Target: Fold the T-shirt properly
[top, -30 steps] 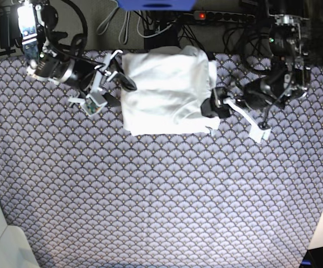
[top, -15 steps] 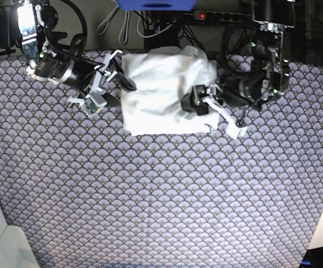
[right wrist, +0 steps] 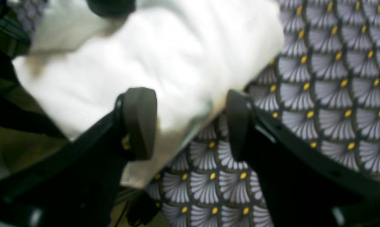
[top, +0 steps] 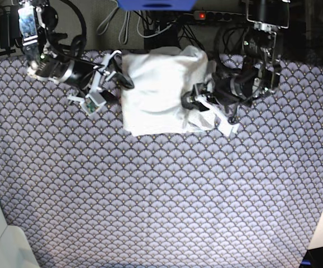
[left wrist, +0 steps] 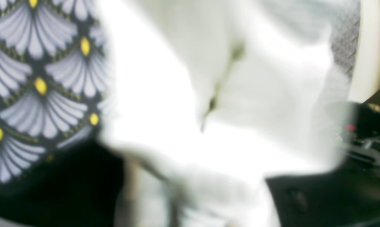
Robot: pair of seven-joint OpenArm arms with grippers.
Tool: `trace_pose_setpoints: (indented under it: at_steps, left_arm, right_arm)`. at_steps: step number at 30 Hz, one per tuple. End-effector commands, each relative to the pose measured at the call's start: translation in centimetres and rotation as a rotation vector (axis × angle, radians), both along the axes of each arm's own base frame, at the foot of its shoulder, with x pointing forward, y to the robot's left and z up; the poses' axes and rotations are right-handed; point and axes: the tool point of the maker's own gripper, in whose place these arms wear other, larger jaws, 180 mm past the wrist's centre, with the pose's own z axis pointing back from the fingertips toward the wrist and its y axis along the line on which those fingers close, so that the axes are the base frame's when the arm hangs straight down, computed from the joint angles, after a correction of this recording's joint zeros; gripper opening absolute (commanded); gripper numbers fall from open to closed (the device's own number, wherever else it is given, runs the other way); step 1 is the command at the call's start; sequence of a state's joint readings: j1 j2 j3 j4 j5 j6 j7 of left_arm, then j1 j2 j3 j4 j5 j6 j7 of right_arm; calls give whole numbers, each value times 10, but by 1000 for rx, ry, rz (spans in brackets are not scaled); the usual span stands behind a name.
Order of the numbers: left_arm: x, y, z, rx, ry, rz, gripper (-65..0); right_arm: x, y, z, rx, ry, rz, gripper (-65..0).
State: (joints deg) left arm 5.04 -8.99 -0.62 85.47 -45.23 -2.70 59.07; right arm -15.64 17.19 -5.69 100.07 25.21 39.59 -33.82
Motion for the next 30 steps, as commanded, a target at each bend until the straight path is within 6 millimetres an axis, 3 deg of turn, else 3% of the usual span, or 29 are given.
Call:
trace_pose_setpoints:
  at_steps: [1,2,7,10,14,22,24,30]
  left_arm:
    - [-3,-1,-1,13,17,-19,-554]
    - [-1,0,0,18,16,-14,-643]
    - [11,3,7,26,-8,-20,-643]
    - [28,4,20,32,-53,-23,-648]
    - [44,-9,33,65,-106,-113,-648]
    - [65,-67,49,322,-285,-433,-648]
    - [74,-81,55,415,-356,-501,-648]
    - [94,-103,47,642,-444,-644,-648]
  right_arm:
    - [5,2,10,31,-34,3,-289]
    - [5,1,10,30,-32,3,-289]
    - [6,0,10,30,-35,-2,-289]
    - [7,-3,11,28,-41,-3,-289]
    - [9,-9,12,12,-47,-7,-290]
    - [29,-62,22,-35,-94,-156,-439]
    - [33,-78,25,-52,-104,-196,-452]
    - [34,-135,34,-103,-131,-351,-453]
